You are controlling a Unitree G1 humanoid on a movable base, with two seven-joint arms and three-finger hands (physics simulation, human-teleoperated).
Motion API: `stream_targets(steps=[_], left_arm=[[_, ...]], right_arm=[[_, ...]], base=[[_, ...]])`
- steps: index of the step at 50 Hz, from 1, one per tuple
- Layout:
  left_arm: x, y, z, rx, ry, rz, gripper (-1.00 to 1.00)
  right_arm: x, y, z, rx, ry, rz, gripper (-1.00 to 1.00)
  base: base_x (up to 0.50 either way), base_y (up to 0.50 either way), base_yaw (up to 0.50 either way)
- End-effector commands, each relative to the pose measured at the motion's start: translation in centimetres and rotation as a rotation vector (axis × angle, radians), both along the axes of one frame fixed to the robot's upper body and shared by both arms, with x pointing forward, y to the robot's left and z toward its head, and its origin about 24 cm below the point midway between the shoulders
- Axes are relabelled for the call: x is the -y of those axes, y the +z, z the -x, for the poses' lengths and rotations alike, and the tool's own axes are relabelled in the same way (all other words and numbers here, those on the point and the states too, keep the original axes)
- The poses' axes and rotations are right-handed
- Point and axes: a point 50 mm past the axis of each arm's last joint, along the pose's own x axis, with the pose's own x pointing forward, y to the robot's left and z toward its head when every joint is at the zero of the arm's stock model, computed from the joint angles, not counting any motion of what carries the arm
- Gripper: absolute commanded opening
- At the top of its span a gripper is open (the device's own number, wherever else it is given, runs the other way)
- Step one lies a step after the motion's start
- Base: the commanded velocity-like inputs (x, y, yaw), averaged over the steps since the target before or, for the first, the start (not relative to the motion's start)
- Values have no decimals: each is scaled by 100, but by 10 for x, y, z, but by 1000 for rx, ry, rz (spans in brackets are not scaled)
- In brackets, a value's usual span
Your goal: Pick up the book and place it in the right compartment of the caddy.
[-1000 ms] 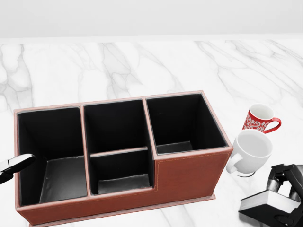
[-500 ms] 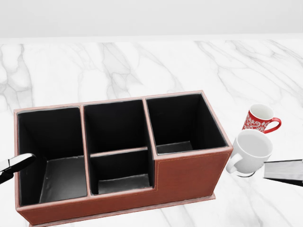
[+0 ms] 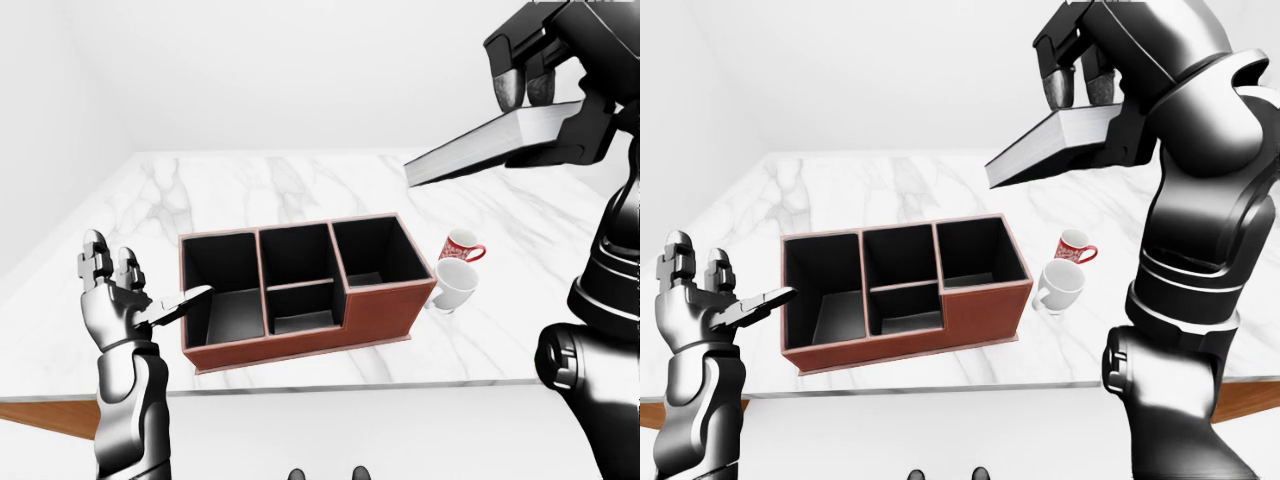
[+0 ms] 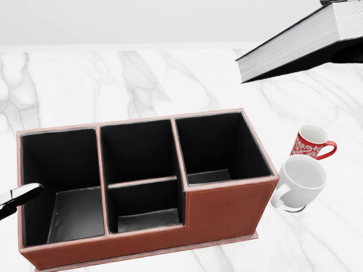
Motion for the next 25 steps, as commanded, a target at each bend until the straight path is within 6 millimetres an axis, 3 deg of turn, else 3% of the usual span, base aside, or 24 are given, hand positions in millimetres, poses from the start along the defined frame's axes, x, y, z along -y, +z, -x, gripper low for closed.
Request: stream_targets(steps=[1, 5, 11, 25], left_arm=[[0, 0, 0, 0, -1, -1, 100], [0, 0, -1, -1, -1, 0, 100], [0, -1, -1, -2, -1, -1, 100], [0, -1, 0, -4, -1, -1, 100]], right_arm=[[-32, 54, -43, -95, 83, -38, -100], [-41, 51, -63, -188, 82, -51, -100], [-40, 41, -94, -365, -15, -49, -100], [-49, 10, -115, -490, -111, 31, -100]], base=[[0, 0, 0], [0, 0, 0], [0, 0, 0], [0, 0, 0]])
